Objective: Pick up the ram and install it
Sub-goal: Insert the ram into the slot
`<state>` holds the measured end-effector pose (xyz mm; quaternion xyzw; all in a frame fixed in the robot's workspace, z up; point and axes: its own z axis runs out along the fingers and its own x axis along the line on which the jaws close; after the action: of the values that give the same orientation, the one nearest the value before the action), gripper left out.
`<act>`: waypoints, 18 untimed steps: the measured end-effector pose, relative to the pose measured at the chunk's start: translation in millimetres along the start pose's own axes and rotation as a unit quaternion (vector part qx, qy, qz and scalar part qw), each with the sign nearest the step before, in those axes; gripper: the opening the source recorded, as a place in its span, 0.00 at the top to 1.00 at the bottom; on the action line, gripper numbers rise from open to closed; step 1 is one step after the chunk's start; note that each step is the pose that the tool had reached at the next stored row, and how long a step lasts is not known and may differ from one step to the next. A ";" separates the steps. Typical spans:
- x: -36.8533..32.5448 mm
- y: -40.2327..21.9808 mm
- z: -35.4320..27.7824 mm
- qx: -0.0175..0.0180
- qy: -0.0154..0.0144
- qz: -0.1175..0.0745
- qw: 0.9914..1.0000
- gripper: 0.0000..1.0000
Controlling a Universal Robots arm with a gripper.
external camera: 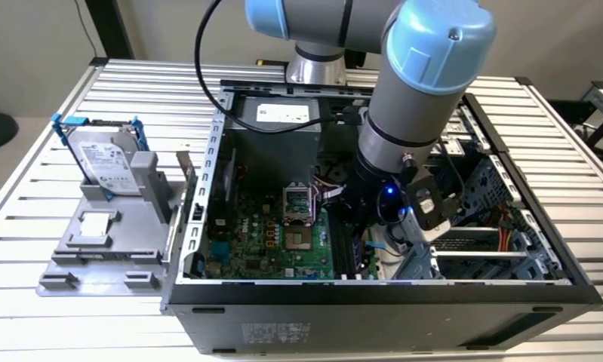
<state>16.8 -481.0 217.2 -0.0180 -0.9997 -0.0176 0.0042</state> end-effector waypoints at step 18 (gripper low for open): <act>0.0 -1.1 0.8 -0.005 0.001 -0.008 1.000 1.00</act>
<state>16.8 -482.1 216.4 -0.0103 -0.9997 -0.0223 0.0045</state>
